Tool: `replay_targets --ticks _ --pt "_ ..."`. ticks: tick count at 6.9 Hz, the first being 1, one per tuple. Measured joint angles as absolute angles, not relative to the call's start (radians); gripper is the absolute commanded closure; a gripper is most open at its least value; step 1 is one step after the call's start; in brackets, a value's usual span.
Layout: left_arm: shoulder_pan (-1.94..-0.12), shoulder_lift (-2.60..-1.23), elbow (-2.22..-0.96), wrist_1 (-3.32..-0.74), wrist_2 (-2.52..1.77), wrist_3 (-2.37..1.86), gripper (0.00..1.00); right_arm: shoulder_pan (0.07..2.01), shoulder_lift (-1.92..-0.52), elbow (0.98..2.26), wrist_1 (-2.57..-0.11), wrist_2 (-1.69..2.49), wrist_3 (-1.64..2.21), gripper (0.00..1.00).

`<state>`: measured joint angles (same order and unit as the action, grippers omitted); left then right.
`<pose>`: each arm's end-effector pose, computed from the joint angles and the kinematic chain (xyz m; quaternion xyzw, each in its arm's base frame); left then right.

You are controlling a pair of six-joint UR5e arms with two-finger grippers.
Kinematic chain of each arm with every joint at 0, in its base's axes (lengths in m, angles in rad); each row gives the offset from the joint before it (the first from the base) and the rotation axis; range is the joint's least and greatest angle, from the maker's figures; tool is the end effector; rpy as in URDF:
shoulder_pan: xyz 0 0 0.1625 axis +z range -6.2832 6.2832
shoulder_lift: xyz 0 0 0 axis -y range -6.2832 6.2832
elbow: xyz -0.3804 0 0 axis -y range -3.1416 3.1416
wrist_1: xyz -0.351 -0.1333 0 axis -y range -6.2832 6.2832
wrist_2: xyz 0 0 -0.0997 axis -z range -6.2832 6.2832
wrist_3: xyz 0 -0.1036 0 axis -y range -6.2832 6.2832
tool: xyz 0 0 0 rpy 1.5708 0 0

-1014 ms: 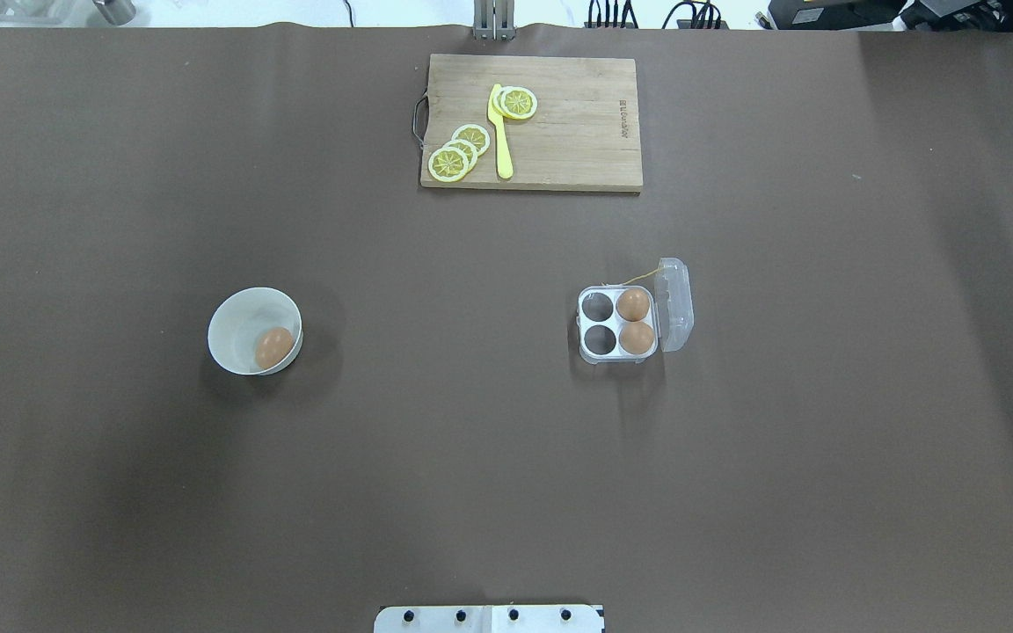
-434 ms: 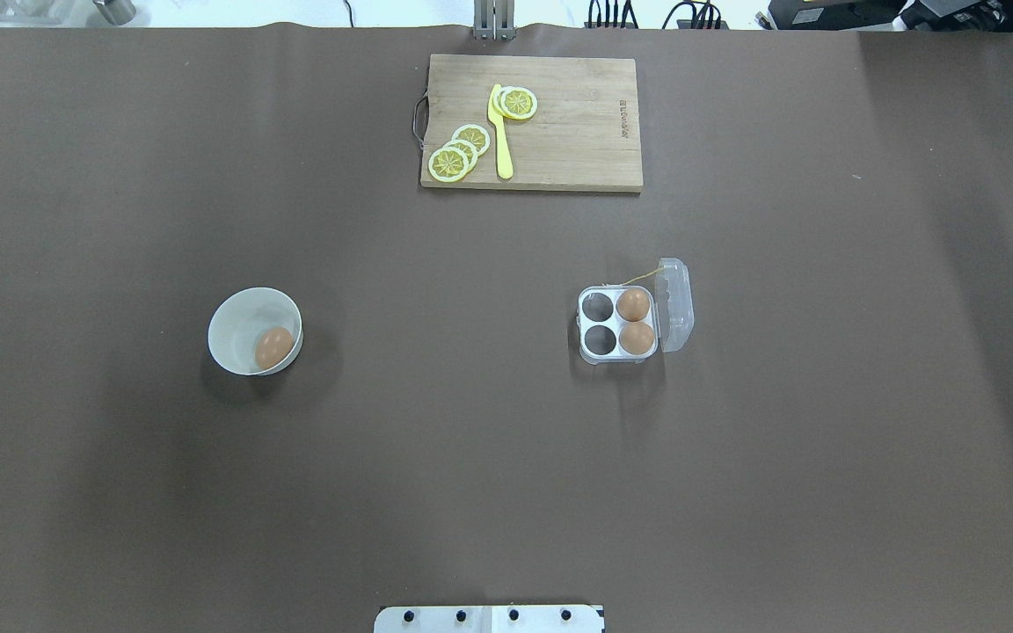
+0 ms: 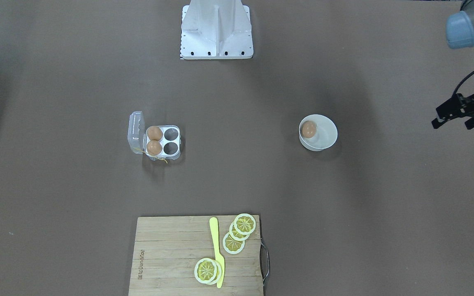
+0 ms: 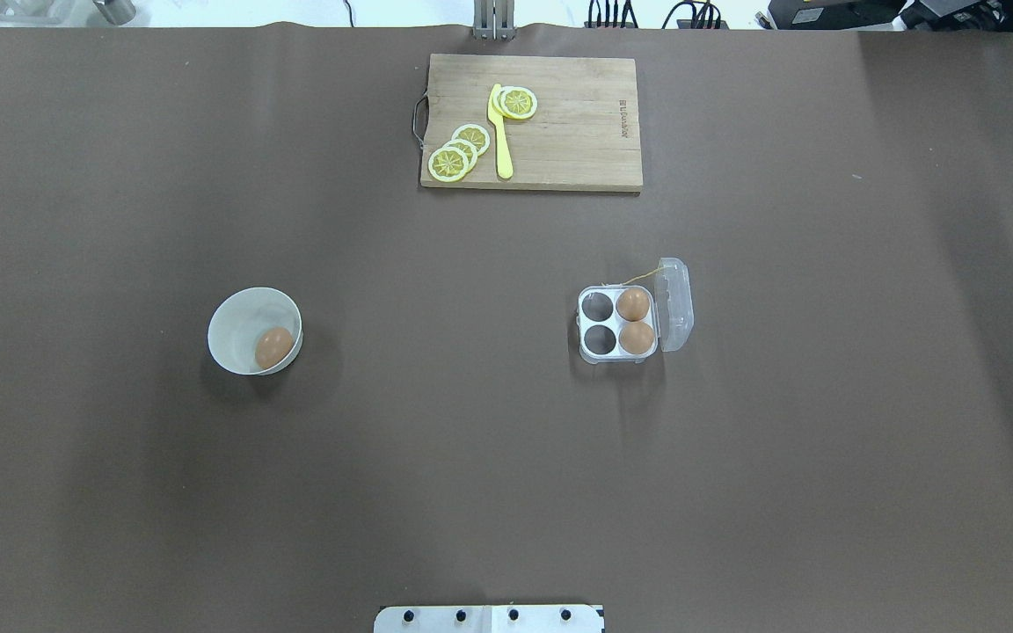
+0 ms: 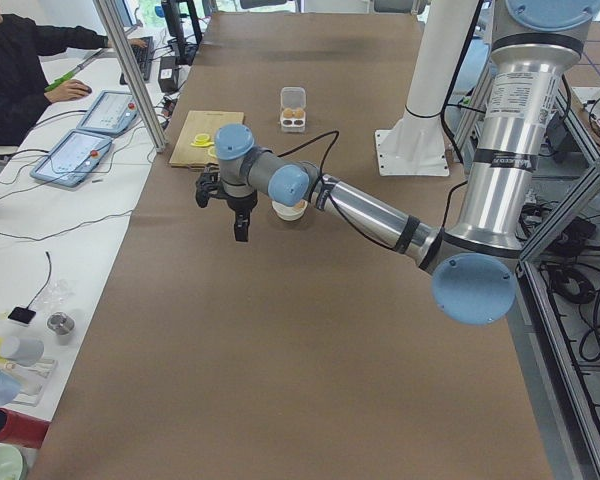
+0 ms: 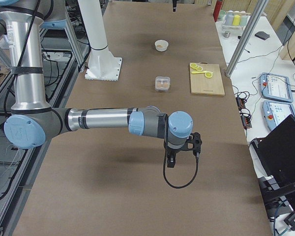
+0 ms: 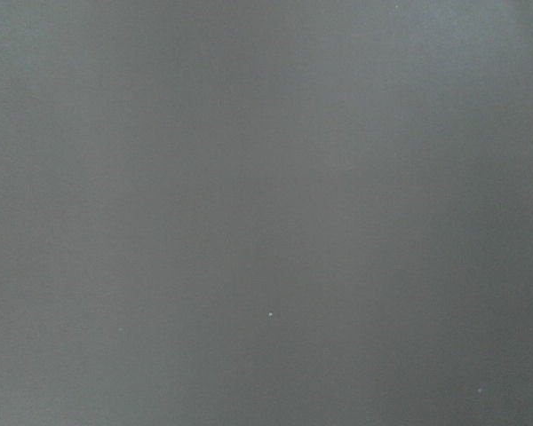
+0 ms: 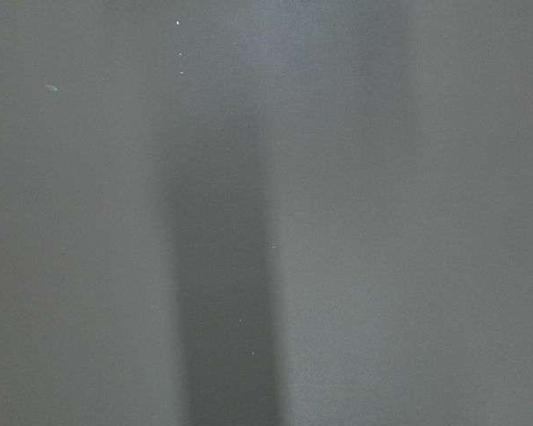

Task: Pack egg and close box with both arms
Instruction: 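Move the left gripper over the white bowl and lower toward the egg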

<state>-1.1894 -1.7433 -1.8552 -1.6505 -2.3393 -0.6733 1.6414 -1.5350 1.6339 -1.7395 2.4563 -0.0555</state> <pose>0.1307 -0.4907 0.3954 0.0305 0.4360 -0.0317 0.8989 0.0853 -0.4529 0.5804 -0.0045 -0.4293 0.0218 0.9029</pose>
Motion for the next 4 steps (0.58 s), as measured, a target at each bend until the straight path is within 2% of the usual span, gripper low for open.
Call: replay_targets --ticks 3,4 --pt "-0.906 -1.816 -1.863 -1.768 -2.176 -1.084 0.03 1.641 -1.539 1.632 -1.74 2.455 -0.057 0.0" --pt "-0.825 -1.85 -1.852 -1.774 -2.11 -1.184 0.07 1.641 -1.54 1.632 -1.74 2.454 -0.057 0.0"
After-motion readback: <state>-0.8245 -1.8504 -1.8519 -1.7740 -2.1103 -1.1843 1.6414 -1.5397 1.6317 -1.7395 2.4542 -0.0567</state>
